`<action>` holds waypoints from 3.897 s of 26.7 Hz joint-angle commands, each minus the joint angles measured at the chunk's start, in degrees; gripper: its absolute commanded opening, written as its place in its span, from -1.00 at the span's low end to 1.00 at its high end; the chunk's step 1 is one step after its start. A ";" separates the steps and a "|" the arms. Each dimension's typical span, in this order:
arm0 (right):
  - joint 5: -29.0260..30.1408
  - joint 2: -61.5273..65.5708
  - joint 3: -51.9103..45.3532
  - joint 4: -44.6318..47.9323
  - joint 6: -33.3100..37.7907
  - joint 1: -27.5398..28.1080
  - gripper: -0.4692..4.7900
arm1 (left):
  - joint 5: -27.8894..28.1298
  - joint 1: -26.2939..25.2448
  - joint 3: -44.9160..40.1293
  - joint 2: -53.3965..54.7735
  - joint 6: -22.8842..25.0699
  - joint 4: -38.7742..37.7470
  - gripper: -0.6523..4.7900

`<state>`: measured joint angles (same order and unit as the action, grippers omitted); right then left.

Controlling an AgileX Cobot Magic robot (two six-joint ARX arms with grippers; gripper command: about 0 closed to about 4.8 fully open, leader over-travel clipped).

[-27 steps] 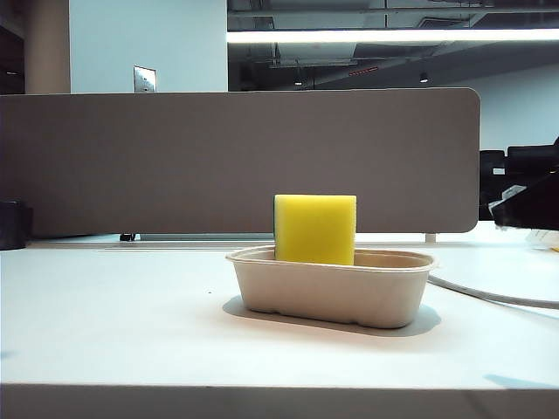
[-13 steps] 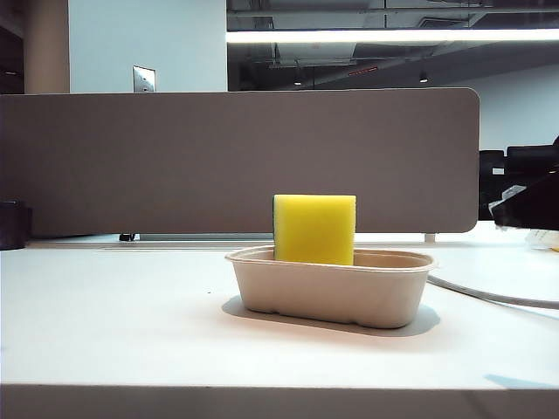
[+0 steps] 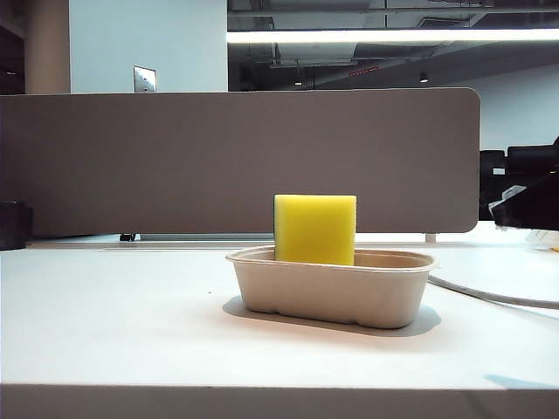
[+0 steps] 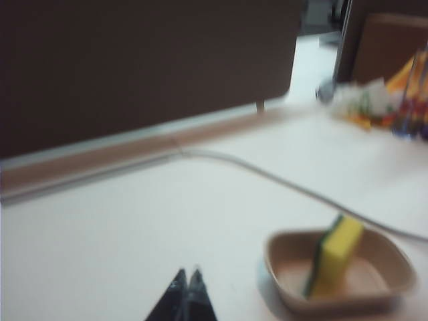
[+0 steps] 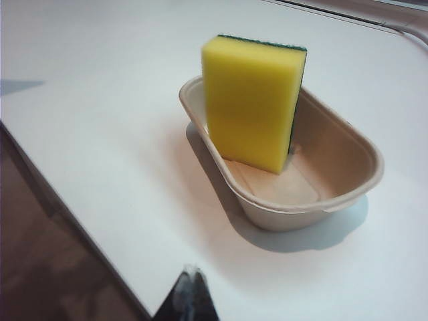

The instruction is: Pick up the cleaning sponge from the table and place it into the paper lunch box.

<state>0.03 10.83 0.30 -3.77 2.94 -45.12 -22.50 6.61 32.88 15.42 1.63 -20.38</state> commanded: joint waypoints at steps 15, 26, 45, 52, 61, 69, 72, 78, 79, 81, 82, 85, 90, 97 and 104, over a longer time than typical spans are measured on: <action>-0.07 -0.09 0.09 1.01 0.02 -0.04 -0.84 | 11.17 -11.13 -26.97 -12.63 -6.71 22.51 -0.77; -0.07 -0.09 0.09 1.01 0.04 -0.04 -0.84 | 16.61 -10.91 -32.46 -14.01 -7.78 23.50 -0.77; -0.07 -0.11 0.09 0.98 0.02 -0.04 -0.84 | 20.35 -10.51 -32.46 -15.26 -7.65 23.08 -0.77; -0.07 -0.11 0.09 1.01 0.02 -0.04 -0.84 | 19.87 -9.14 -32.46 -15.26 -7.54 23.26 -0.77; -0.07 -0.11 0.09 0.98 0.02 -0.07 -0.84 | 17.73 -8.81 -32.46 -15.26 -3.10 23.50 -0.77; -0.07 -0.11 0.09 0.98 0.02 -0.09 -0.84 | 17.73 -8.83 -32.46 -15.26 -3.13 23.50 -0.77; -0.07 -0.11 0.09 1.01 0.02 -0.09 -0.84 | 17.75 -8.85 -32.46 -15.28 -3.13 23.21 -0.77; -0.07 -0.11 0.09 0.98 0.02 -0.07 -0.84 | 17.73 -8.85 -32.46 -15.28 -3.13 22.62 -0.77; -0.07 -0.11 0.09 0.98 0.02 -0.07 -0.84 | 17.73 -8.85 -32.46 -15.28 -3.13 22.60 -0.77; -0.07 -0.11 0.09 0.98 0.02 -0.07 -0.84 | 17.73 -8.85 -32.46 -15.28 -3.13 22.62 -0.77; -0.07 -0.11 0.09 0.98 0.04 -0.07 -0.84 | 17.73 -8.85 -32.46 -15.28 -3.13 22.60 -0.77; -0.07 -0.11 0.09 0.98 0.02 -0.07 -0.84 | 17.73 -8.85 -32.46 -15.28 -3.13 22.62 -0.77; -0.07 -0.11 0.09 0.98 0.02 -0.07 -0.84 | 17.73 -8.83 -32.46 -15.28 -3.13 22.60 -0.77; -0.07 -0.11 0.09 0.98 0.02 -0.07 -0.84 | 17.73 -8.83 -32.46 -15.26 -3.13 22.62 -0.77; 0.15 -1.55 0.09 0.39 0.02 2.25 -0.84 | 17.75 -8.85 -32.46 -15.26 -3.13 22.62 -0.77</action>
<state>0.23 9.89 0.30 -3.97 2.94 -43.86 -4.49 -2.17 0.36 0.12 -1.74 1.87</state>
